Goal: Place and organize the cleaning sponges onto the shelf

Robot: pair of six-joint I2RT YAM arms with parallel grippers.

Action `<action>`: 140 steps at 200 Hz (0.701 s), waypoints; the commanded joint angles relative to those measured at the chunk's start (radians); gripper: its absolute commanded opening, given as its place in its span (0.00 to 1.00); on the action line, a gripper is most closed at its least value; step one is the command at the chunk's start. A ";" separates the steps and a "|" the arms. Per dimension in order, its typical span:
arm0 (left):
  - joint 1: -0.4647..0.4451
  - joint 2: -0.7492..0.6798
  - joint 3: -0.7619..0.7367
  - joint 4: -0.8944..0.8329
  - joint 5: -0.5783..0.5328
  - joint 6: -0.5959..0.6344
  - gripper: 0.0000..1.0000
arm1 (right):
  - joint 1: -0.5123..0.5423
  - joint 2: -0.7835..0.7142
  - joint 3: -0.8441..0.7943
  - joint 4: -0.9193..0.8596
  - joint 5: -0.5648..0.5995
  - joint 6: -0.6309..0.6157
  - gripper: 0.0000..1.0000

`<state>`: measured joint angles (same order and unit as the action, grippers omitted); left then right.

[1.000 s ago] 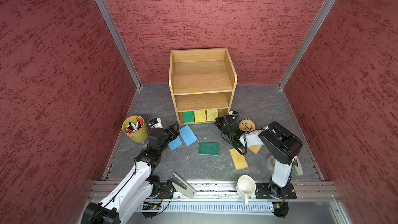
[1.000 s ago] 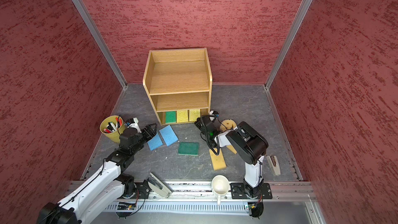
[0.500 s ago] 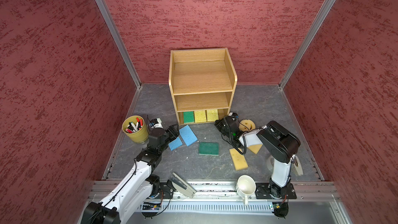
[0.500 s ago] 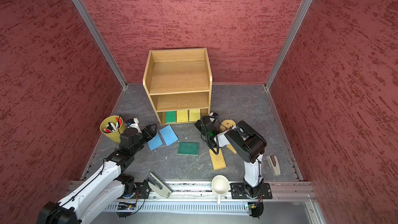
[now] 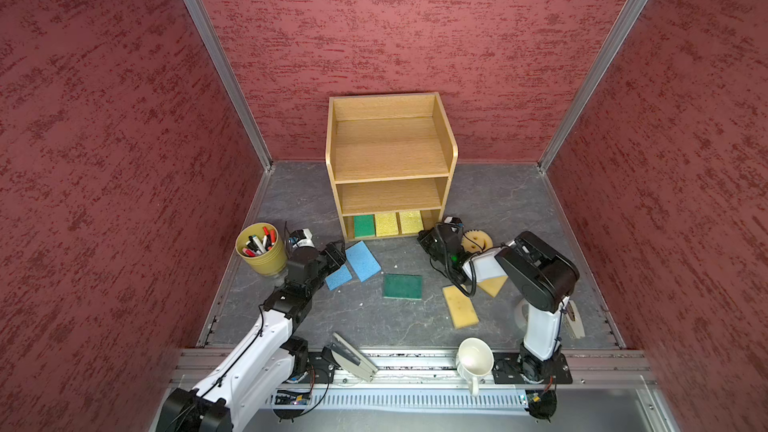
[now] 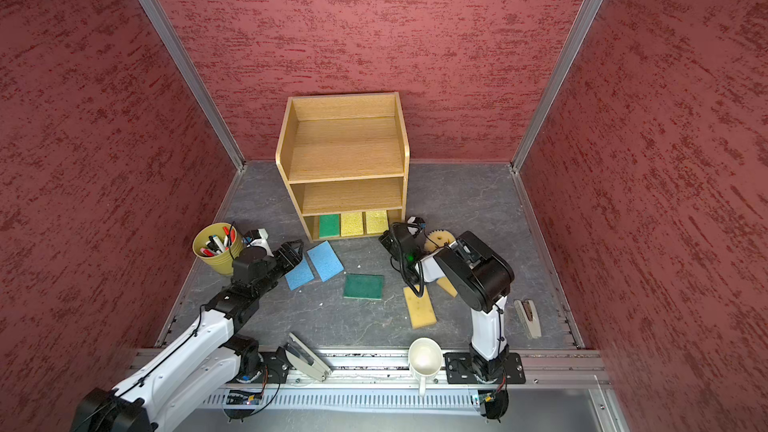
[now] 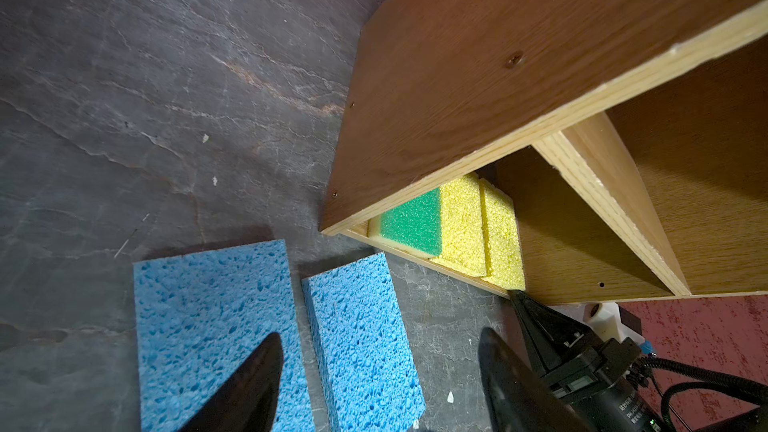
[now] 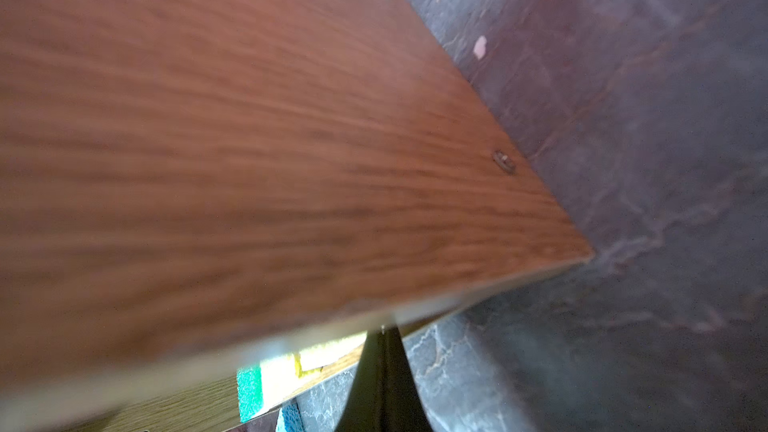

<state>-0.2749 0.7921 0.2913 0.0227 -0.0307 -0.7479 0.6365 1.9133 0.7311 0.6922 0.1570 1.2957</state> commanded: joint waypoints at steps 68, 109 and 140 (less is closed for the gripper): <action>0.000 -0.098 0.031 -0.177 0.000 0.018 0.73 | 0.066 -0.302 0.048 -0.593 -0.232 -0.473 0.11; -0.062 -0.180 0.028 -0.331 -0.031 0.000 0.71 | 0.091 -0.504 0.018 -0.878 -0.311 -0.886 0.57; -0.209 -0.231 0.019 -0.432 -0.139 -0.059 0.71 | 0.105 -0.569 -0.015 -0.997 -0.386 -1.020 0.72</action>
<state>-0.3969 0.5964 0.2993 -0.2855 -0.0776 -0.7609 0.7288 1.3762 0.7448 -0.1131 -0.1421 0.4850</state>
